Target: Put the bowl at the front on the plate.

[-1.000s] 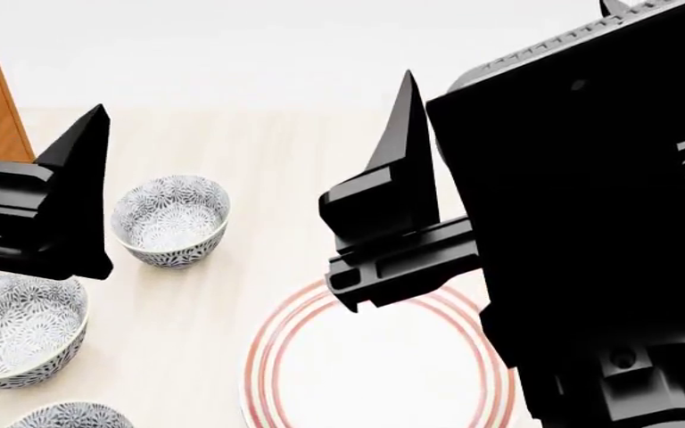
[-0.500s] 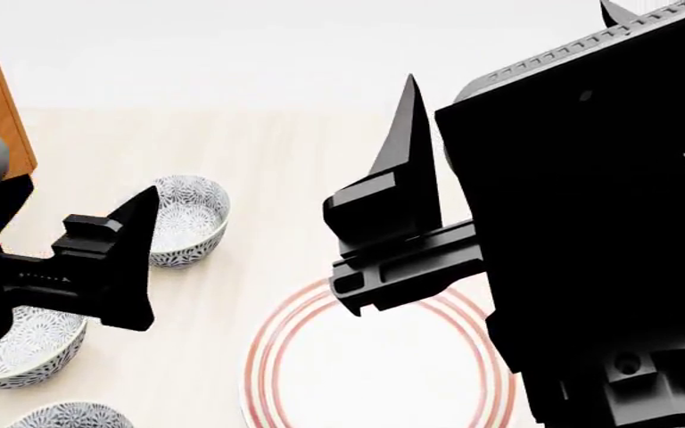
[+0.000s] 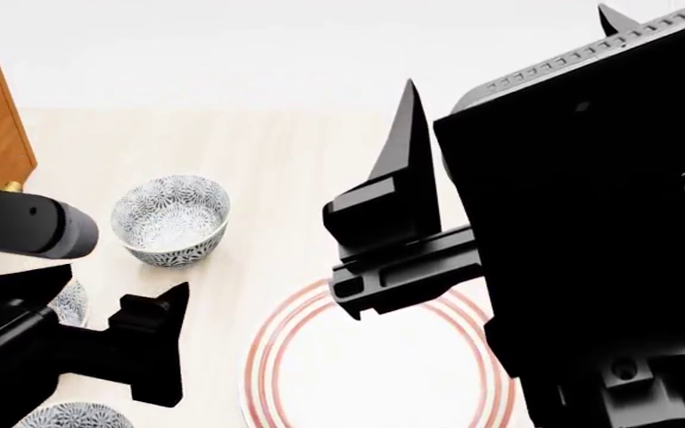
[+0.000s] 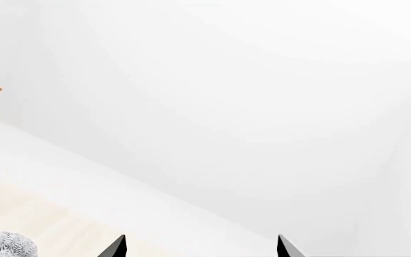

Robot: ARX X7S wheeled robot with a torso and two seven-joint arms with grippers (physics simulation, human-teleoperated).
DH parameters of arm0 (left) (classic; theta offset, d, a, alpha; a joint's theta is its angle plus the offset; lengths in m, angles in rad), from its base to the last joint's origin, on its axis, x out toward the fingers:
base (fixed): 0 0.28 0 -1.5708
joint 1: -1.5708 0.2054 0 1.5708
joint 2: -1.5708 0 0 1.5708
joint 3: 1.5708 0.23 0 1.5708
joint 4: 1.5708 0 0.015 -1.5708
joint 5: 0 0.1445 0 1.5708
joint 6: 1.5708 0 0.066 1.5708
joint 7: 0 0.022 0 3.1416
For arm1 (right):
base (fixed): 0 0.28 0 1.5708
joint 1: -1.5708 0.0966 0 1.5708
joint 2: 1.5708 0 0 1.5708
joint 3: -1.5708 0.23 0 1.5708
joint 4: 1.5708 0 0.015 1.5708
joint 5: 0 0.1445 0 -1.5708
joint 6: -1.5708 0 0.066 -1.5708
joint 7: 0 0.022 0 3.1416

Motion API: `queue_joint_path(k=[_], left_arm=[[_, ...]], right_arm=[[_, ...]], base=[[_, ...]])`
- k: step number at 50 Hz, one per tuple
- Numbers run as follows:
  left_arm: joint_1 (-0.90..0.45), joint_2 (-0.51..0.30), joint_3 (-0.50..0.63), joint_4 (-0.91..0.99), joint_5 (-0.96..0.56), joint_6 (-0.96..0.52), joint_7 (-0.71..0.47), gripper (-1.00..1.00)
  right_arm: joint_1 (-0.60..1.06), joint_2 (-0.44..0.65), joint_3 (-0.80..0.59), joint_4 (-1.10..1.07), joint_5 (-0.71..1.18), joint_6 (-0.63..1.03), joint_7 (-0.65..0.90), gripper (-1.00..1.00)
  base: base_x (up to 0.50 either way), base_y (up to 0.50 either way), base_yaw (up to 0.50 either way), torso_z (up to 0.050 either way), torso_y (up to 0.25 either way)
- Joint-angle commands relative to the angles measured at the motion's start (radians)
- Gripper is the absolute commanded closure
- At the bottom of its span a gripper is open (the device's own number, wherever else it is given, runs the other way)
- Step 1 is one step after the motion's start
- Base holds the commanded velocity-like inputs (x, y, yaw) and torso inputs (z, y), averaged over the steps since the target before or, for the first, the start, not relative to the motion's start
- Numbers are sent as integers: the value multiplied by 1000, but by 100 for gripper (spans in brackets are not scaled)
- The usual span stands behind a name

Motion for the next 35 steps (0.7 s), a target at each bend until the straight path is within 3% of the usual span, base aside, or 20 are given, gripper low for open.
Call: queue_joint_path(k=[1, 18, 35], left_arm=[[13, -14, 58, -39, -38, 5, -49, -100], [63, -44, 115, -77, -53, 1, -67, -100], [106, -48, 148, -94, 46, -19, -7, -100]], right_arm=[[-3, 7, -6, -7, 4, -9, 12, -100], [10, 7, -19, -6, 0, -7, 9, -100], [12, 9, -30, -4, -4, -10, 7, -100]], base=[[0, 0, 0, 0, 0], [0, 0, 0, 0, 0], [0, 0, 0, 0, 0]])
